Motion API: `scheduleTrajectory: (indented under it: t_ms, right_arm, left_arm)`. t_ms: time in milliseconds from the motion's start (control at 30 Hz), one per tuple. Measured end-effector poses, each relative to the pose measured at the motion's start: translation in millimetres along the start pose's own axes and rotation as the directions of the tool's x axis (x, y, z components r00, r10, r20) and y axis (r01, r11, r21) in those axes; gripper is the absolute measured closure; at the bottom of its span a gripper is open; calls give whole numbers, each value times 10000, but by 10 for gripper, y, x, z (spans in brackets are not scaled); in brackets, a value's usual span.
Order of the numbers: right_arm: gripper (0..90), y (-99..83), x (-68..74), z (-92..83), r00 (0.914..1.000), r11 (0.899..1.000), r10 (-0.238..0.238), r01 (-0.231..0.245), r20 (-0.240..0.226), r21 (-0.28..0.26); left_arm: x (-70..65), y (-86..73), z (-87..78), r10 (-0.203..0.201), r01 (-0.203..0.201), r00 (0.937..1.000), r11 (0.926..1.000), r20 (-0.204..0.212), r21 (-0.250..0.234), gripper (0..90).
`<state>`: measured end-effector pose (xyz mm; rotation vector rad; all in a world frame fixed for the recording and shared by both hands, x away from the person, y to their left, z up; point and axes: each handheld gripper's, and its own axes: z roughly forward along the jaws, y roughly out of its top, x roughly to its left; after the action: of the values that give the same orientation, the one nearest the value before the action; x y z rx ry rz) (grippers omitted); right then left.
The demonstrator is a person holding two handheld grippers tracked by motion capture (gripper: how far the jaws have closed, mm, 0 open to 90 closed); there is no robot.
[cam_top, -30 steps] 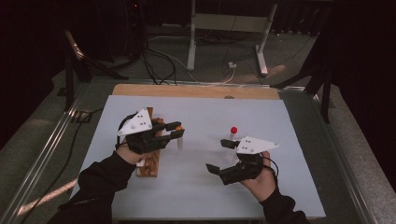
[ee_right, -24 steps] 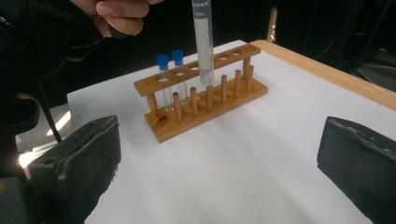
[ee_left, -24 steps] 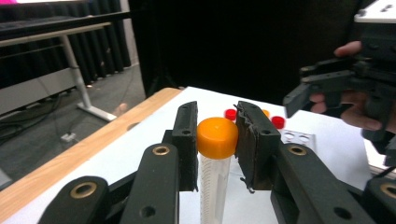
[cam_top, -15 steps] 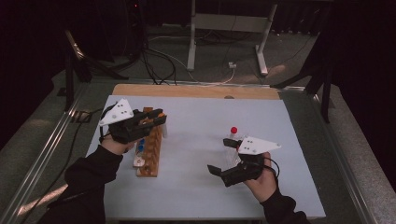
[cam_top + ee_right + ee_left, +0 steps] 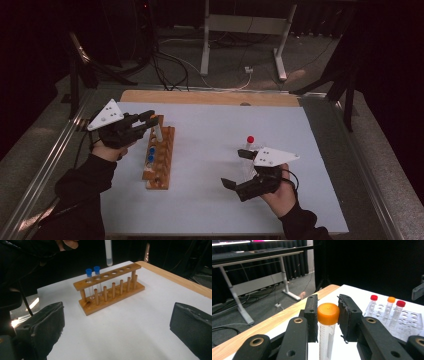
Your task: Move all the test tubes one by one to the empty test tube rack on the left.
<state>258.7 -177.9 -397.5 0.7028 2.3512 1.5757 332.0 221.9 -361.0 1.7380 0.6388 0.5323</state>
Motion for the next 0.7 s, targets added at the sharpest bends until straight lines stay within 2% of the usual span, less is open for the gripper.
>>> scheduleTrajectory:
  t_ms: [300,700]
  right_arm:
    - [0,6,10,-2,10000,10000,-19,19,-8,18]
    - [0,11,7,-19,10000,10000,36,-36,-3,16]
  left_arm:
    - [88,-119,-57,-120,126,9993,9998,-342,178,718]
    - [177,-329,-52,-483,505,9974,9979,-536,409,718]
